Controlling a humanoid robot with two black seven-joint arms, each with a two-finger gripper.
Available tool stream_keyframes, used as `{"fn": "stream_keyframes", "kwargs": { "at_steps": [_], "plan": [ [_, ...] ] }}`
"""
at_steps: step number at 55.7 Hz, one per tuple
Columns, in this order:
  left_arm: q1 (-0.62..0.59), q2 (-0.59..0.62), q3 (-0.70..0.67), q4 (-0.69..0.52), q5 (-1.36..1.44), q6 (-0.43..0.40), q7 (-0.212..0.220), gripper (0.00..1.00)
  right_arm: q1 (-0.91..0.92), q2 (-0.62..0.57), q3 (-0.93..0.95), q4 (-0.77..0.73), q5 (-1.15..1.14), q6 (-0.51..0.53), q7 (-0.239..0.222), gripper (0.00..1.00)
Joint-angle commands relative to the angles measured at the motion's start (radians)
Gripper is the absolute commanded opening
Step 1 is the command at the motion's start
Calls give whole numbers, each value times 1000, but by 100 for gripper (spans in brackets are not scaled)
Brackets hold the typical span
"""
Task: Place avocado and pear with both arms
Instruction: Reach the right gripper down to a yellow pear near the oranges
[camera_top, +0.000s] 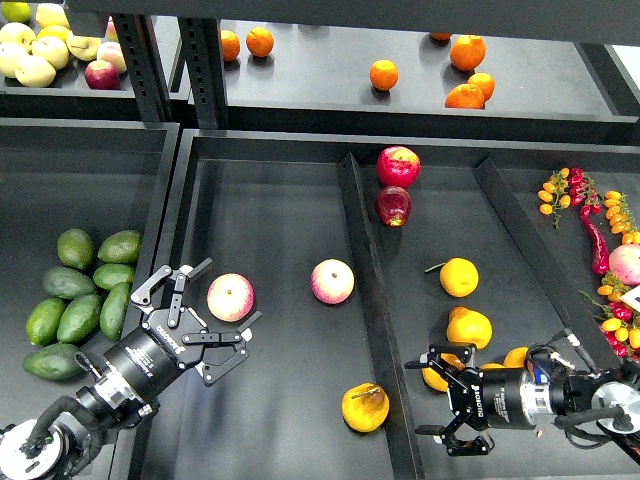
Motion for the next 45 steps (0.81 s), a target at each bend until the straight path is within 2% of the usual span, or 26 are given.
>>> {"fn": "stream_keyframes", "kwargs": {
  "at_steps": [1,21,45],
  "plan": [
    [0,0,0,0,0,-6,0,99,5,43,-9,-46,-2,0,0,98],
    [0,0,9,0,0,-7,0,99,8,140,-11,-155,-25,0,0,95],
    [12,0,10,0,0,-16,0,99,12,219,-5,-248,-28,0,0,86]
  ]
}}
